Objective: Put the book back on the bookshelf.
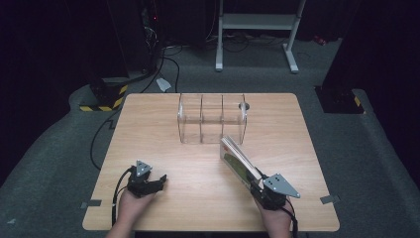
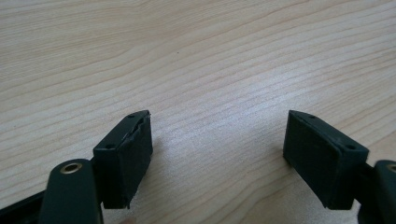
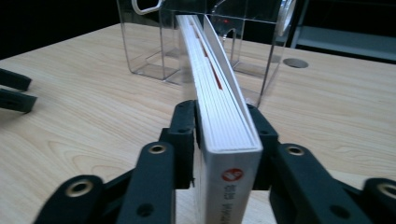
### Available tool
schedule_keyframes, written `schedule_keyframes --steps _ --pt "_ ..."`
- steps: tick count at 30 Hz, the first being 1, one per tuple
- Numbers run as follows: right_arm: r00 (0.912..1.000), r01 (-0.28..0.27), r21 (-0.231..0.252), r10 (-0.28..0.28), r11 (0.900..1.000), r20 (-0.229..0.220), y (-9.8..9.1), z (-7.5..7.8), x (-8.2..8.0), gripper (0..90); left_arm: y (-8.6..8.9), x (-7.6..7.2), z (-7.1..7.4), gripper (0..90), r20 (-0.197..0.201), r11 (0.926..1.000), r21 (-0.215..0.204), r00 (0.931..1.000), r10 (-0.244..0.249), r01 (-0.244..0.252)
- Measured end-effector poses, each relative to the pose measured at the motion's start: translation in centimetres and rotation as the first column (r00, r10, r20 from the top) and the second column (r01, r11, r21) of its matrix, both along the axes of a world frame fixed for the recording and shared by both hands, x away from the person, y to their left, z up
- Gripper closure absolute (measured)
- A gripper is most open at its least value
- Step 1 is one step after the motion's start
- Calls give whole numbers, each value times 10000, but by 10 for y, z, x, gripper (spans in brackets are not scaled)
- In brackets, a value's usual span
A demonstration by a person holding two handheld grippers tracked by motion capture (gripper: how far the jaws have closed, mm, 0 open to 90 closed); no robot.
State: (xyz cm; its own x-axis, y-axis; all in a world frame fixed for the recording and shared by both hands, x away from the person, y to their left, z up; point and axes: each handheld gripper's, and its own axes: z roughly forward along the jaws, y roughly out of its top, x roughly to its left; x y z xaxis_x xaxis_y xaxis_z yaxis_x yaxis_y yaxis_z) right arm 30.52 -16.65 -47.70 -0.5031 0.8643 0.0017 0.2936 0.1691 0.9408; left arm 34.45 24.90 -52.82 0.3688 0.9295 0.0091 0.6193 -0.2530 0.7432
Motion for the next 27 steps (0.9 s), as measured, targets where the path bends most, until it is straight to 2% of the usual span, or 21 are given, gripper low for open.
schedule_keyframes --steps 5,11,20,27 --pt "9997 166 -226 -170 9996 -173 4 3 -2 749 0 0 0 240 -19 10000 -20 10000 -43 43" --pt "9989 391 -206 -396 9990 -263 5 4 -3 753 -1 1 0 239 -8 10000 -26 10000 -67 67" --pt "9966 821 -513 -814 9953 147 7 14 -9 757 -1 1 0 235 5 10000 -5 10000 -62 62" --pt "9918 1194 -266 -1180 9925 480 5 25 -3 758 -1 1 0 235 6 10000 1 10000 -56 56"
